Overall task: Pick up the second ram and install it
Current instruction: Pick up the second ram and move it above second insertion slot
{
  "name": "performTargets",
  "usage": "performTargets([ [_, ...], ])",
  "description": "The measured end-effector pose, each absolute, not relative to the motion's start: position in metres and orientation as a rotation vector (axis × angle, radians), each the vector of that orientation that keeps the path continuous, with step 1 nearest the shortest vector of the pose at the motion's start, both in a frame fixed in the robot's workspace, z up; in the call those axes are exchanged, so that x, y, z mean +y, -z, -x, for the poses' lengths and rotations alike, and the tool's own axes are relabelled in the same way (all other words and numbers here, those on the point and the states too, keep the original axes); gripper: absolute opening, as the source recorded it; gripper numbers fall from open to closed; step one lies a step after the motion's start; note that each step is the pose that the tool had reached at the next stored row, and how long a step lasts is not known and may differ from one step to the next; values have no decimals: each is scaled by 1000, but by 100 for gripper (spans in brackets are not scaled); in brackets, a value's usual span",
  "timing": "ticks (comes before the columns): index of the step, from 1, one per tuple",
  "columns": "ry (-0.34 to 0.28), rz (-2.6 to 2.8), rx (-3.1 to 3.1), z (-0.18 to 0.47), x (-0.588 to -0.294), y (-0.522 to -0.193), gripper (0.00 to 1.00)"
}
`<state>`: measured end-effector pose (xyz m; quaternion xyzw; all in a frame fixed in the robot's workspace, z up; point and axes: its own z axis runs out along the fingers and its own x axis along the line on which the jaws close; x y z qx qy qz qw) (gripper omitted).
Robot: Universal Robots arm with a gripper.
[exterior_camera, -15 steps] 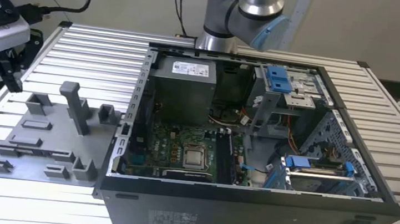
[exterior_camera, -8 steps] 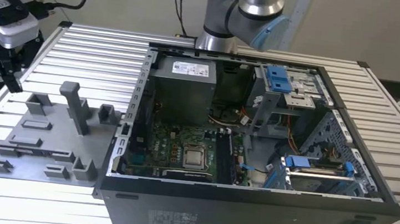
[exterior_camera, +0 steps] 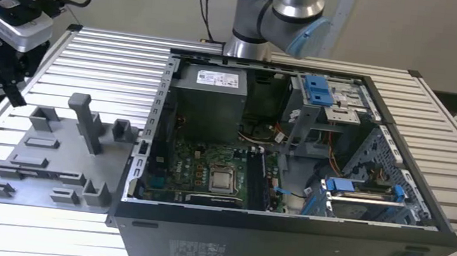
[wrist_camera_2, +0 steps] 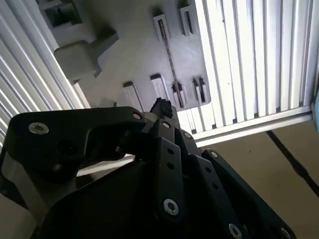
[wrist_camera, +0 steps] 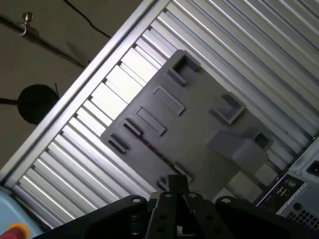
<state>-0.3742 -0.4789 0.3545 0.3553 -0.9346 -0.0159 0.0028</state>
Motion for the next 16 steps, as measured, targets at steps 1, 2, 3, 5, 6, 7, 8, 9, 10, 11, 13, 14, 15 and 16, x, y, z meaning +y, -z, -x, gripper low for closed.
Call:
performTargets([
  [1,50,-1139,-2921,374,-479,-354,11],
  [2,50,-1162,-2912,374,-479,-354,11],
  [3,50,-1186,-2902,374,-479,-354,11],
  [5,50,-1230,-2883,374,-479,-354,11],
  [6,49,-1248,-2875,374,-479,-354,11],
  [7,49,-1265,-2867,374,-479,-354,11],
  [8,49,-1282,-2860,374,-479,-354,11],
  [9,49,-1299,-2852,374,-479,-354,11],
  [10,49,-1318,-2843,374,-479,-354,11],
  [11,49,-1338,-2833,374,-479,-354,11],
  [13,49,-1382,-2812,374,-479,-354,11],
  [14,49,-1407,-2799,374,-479,-354,11],
  [15,48,-1430,-2787,374,-479,-354,11],
  [16,48,-1453,-2775,374,-479,-354,11],
])
